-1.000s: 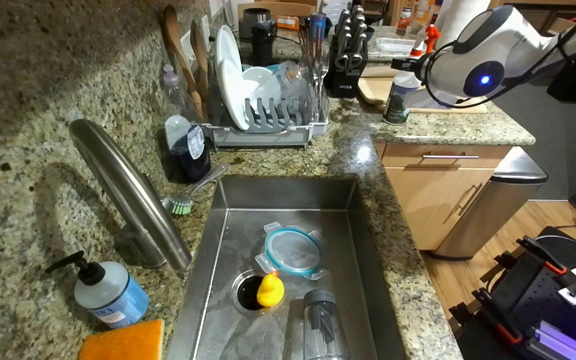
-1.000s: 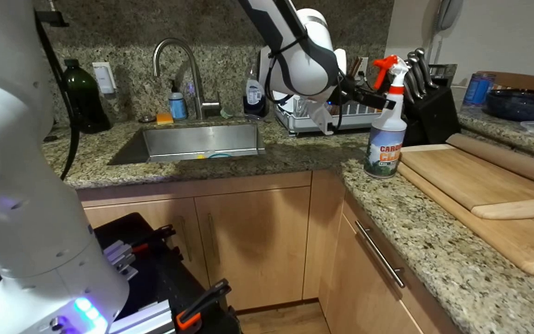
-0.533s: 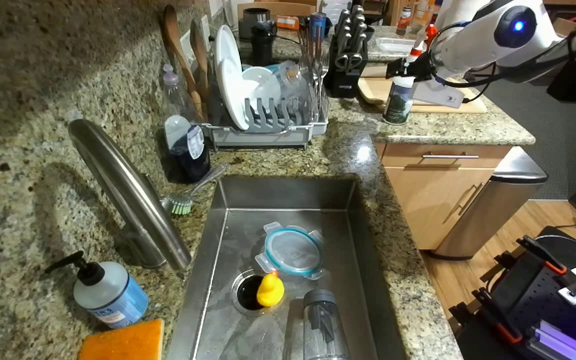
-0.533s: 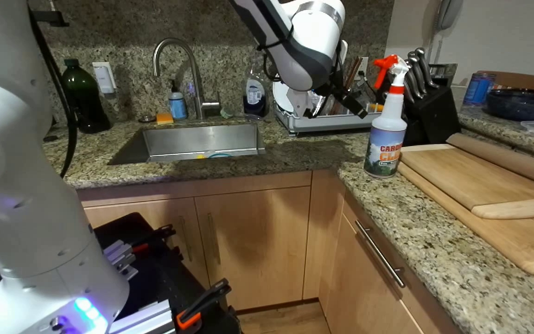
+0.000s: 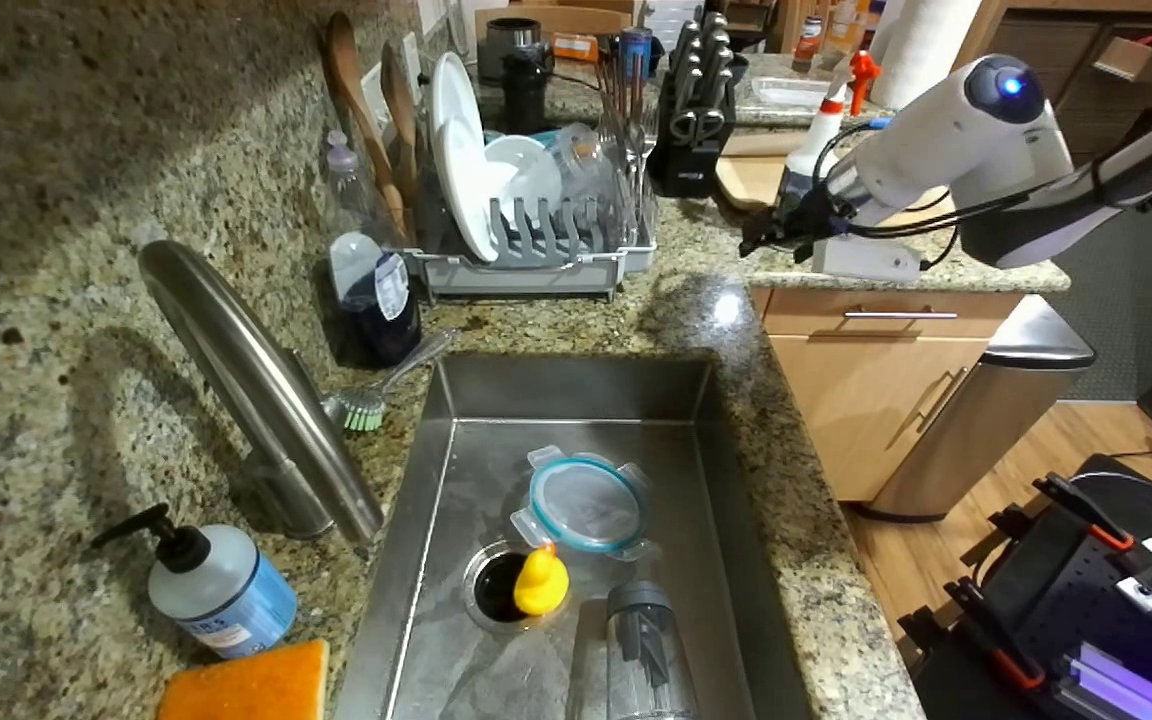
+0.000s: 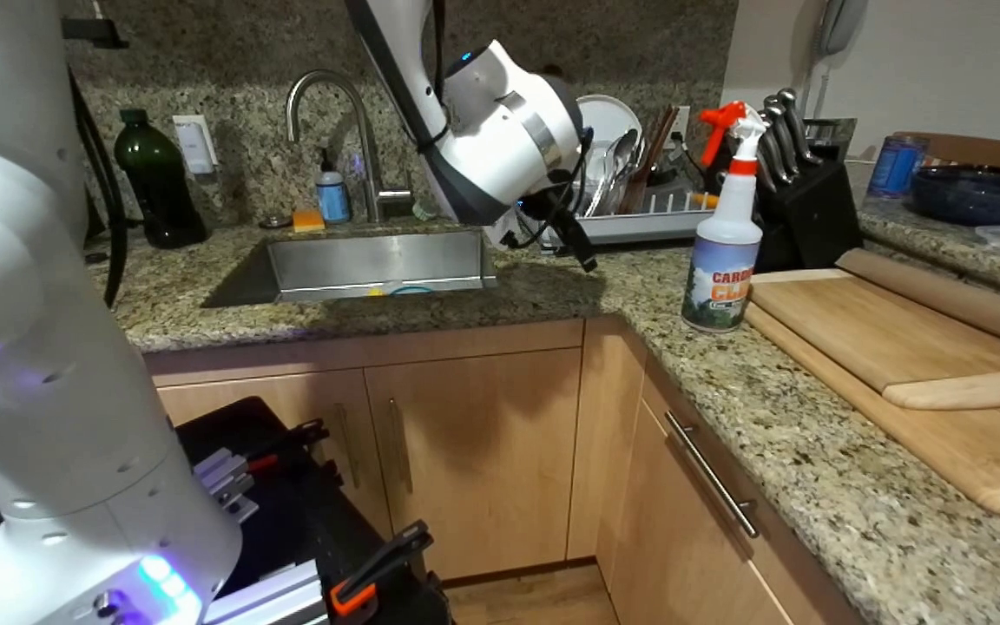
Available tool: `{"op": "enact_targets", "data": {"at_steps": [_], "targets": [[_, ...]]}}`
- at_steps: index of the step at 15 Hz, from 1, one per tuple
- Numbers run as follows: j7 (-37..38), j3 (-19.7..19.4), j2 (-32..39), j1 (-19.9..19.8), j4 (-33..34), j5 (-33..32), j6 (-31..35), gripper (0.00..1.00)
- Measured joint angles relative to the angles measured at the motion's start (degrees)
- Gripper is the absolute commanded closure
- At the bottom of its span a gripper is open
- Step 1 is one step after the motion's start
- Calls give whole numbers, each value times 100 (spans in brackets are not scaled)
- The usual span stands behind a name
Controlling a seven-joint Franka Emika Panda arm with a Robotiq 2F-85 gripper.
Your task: Move the spray bottle to the left, open the faucet
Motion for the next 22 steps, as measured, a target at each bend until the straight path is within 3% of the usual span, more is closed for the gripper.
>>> {"op": "enact_targets", "data": {"at_steps": [4, 6, 10, 13, 18, 22], "targets": [[-1724, 1108, -51, 51, -156, 1400, -65, 0], [-2461, 1344, -312, 266, -138, 1895, -57, 0], [-2936, 1904, -1094, 255, -106, 2486, 152, 0], [-3060, 1930, -1459, 244, -55, 2657, 495, 0], [-3016, 1774, -1673, 168, -17, 2591, 500, 0], [-3116, 1728, -990, 177, -38, 2887, 1139, 0]]}}
